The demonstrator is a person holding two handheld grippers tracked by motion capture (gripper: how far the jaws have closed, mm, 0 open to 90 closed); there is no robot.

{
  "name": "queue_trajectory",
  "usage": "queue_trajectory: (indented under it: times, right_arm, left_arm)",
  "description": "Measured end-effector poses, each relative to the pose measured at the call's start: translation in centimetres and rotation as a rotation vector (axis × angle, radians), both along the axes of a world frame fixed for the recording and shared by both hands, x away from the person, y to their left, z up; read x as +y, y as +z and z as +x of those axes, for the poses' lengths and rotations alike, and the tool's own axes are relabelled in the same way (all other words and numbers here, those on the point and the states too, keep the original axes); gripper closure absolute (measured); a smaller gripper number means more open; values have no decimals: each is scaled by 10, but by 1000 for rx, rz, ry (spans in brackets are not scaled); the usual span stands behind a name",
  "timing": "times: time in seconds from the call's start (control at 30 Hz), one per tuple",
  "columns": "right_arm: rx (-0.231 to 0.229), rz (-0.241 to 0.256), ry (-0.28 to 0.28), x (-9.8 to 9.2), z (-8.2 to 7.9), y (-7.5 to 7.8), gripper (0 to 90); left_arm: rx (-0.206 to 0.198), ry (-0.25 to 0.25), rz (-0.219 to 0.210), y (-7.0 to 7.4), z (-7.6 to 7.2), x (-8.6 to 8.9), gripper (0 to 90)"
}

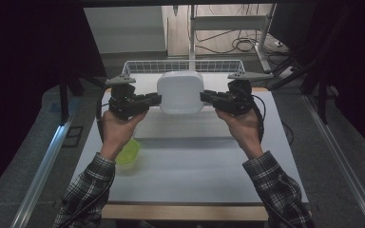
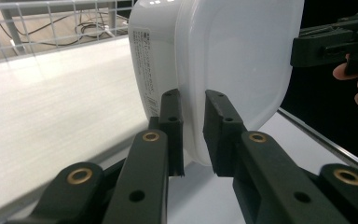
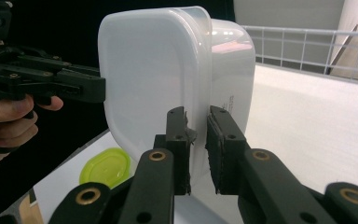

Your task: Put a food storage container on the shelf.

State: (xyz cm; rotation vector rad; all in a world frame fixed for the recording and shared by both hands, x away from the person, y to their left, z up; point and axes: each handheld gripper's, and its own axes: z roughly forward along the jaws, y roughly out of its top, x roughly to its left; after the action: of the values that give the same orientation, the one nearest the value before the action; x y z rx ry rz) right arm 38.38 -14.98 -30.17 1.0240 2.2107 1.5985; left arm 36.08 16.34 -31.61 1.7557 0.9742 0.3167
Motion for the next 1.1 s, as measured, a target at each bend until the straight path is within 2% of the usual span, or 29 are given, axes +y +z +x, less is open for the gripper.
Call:
queue_trajectory:
  times: [0.2, 0.37, 0.57, 0.83, 1.1]
  right_arm:
    - [12, 2, -13, 2, 14, 8, 794]
    - [28, 8, -31, 1, 24, 7, 793]
    - [48, 16, -41, 0, 33, 3, 790]
    - [70, 13, -57, 0, 40, -1, 781]
    - [70, 4, -79, 1, 46, -6, 749]
  left_arm:
    - [16, -5, -2, 6, 16, 1, 785]
    - [27, 2, 8, 6, 27, -2, 783]
    - [41, 11, 5, 5, 35, -4, 781]
    - [57, 18, 24, 3, 41, -7, 777]
    - [19, 14, 49, 4, 43, -10, 769]
